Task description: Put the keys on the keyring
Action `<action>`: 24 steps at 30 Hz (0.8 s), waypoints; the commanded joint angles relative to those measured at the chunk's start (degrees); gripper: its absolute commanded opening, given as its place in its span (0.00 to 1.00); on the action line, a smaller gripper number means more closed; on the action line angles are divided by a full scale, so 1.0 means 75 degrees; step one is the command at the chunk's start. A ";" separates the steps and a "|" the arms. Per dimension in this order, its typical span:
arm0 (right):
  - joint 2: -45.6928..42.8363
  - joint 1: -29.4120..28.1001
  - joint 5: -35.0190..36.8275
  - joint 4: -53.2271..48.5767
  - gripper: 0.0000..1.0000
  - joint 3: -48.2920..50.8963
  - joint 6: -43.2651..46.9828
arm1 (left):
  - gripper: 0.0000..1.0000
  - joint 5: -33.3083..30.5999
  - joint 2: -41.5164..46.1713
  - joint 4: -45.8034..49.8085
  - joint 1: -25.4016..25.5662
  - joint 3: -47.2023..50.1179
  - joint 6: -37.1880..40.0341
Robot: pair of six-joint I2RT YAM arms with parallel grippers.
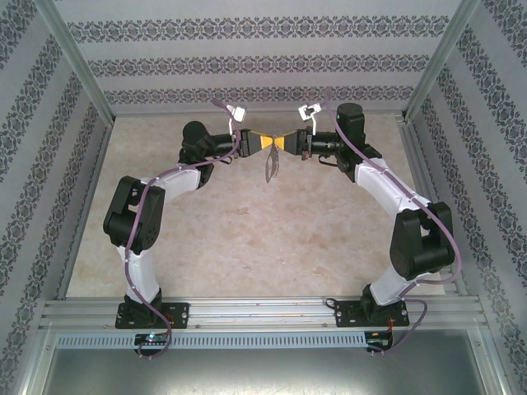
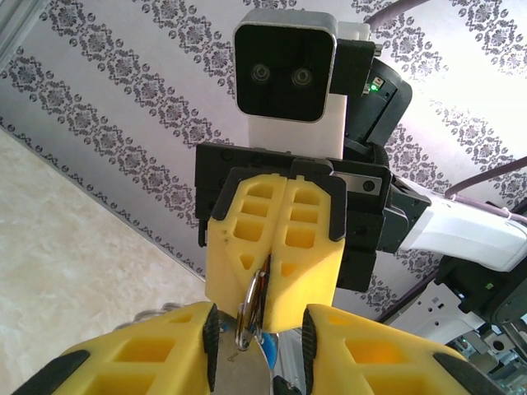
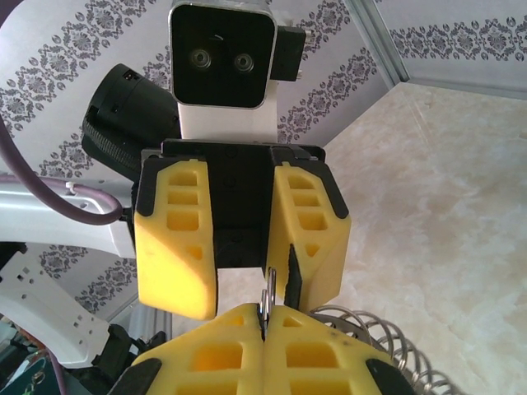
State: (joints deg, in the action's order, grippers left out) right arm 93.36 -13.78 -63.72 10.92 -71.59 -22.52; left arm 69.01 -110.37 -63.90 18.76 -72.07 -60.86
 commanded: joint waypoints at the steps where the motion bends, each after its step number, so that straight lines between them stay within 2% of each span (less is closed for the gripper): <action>1: -0.0084 -0.0096 -0.0035 0.0324 0.00 -0.0009 0.0050 | 0.31 0.0088 -0.0069 -0.0809 0.0071 -0.0080 -0.0198; 9: -0.0038 -0.0096 -0.0023 0.0361 0.00 0.0016 0.0040 | 0.22 0.0105 -0.0241 -0.1089 0.0162 -0.0251 -0.0462; 17: 0.0019 -0.0091 -0.0061 0.0402 0.00 0.0018 0.0005 | 0.20 0.0027 -0.0322 -0.1169 0.0227 -0.0328 -0.0500; 18: 0.0019 -0.0092 -0.0067 0.0406 0.00 0.0018 0.0009 | 0.17 0.0001 -0.0330 -0.1213 0.0235 -0.0327 -0.0518; 21: 0.0021 -0.0096 -0.0120 0.0411 0.00 0.0024 0.0009 | 0.00 -0.0158 -0.0363 -0.1521 0.0242 -0.0328 -0.0691; 24: -0.0025 -0.0076 -0.0088 0.0442 0.02 0.0081 -0.0026 | 0.00 -0.0408 -0.0376 -0.1730 0.0252 -0.0287 -0.0821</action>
State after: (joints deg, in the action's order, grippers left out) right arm 93.36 -13.63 -63.75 11.86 -71.59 -22.74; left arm 67.44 -112.90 -70.24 19.40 -72.71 -65.47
